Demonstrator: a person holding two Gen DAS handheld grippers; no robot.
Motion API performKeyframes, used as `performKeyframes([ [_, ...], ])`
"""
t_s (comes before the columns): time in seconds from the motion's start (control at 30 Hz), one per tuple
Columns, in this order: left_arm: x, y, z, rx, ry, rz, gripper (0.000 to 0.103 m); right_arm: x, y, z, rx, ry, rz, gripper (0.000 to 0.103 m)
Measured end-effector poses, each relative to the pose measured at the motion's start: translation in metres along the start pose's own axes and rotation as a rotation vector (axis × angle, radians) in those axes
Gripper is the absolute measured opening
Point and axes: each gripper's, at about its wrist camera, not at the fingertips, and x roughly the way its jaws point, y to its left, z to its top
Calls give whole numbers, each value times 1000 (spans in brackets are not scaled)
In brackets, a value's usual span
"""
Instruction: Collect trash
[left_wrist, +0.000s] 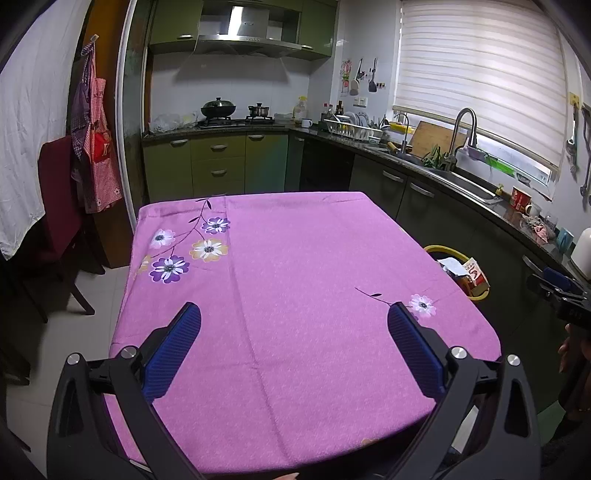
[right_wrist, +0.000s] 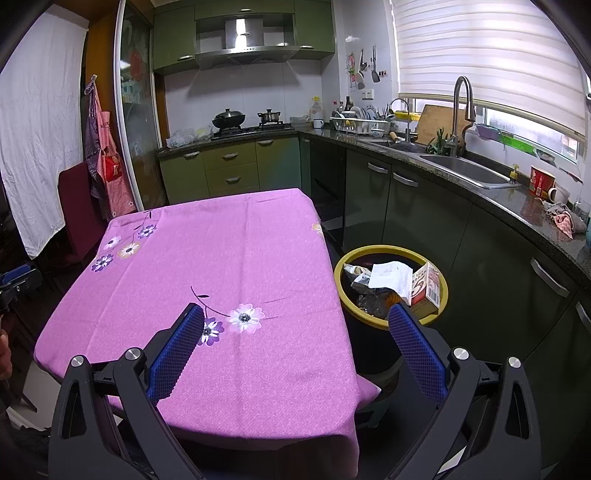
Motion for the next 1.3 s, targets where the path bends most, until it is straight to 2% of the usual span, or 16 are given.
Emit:
performKeyframes([
  [0.7,8,-5,-2,5,29,0,96,6,0,0,-2,23,0,98],
  [1.13,9,-2,-2,8,0,12,96,10,-5,0,7,28,9,98],
  [1.3,14,-3,-1,19,26,5,96,12,-5,1,6,34,9,98],
])
